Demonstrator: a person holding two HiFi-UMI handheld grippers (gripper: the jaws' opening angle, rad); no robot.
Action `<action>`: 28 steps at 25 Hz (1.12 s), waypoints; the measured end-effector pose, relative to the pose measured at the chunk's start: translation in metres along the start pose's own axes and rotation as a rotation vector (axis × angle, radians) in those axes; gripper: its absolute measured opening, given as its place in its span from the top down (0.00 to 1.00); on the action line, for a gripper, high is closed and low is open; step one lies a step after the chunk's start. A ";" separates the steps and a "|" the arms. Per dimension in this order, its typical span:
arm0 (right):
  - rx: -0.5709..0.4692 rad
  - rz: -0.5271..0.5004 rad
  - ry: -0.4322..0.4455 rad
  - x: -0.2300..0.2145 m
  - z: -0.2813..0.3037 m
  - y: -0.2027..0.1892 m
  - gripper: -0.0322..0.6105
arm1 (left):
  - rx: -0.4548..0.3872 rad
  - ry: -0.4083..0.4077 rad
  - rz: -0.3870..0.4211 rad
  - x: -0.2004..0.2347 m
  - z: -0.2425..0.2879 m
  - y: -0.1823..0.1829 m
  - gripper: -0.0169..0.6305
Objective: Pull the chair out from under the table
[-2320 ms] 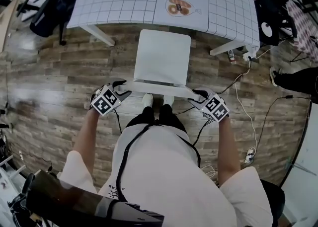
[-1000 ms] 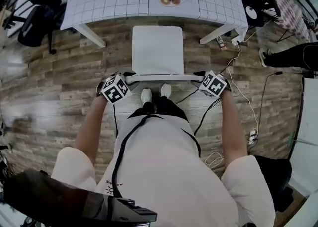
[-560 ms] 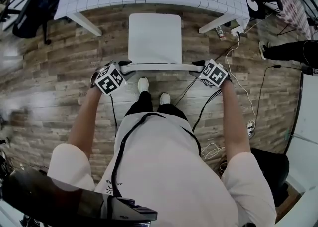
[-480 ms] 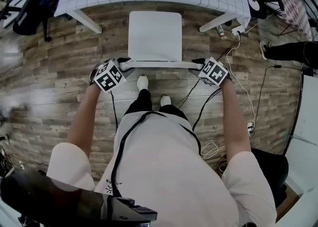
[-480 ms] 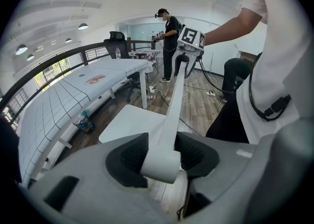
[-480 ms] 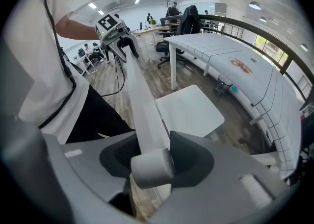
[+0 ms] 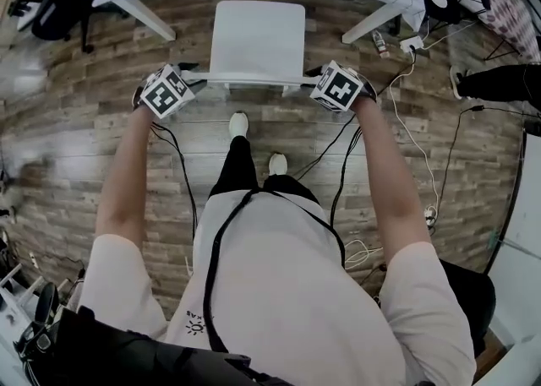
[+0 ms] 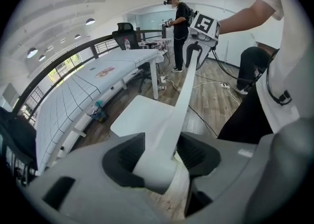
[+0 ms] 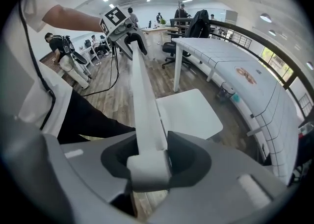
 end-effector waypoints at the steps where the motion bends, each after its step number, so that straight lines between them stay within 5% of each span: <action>1: -0.007 -0.007 0.004 0.000 0.000 -0.001 0.72 | 0.014 0.013 -0.005 0.000 0.002 0.001 0.66; 13: -0.084 -0.047 -0.004 0.003 0.000 -0.004 0.74 | 0.155 0.079 -0.084 -0.002 0.011 -0.001 0.62; 28: -0.078 -0.062 -0.004 0.000 0.004 0.001 0.74 | 0.059 0.056 0.012 0.002 0.011 0.001 0.66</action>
Point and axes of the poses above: the fingertips, and each gripper's own axes: z forward along the fingers, x to its left, y out of its top, the point moved 1 cm from there along -z, backward along the fingers, and after that the axes turned 13 degrees about x, right-handed, at the moved point
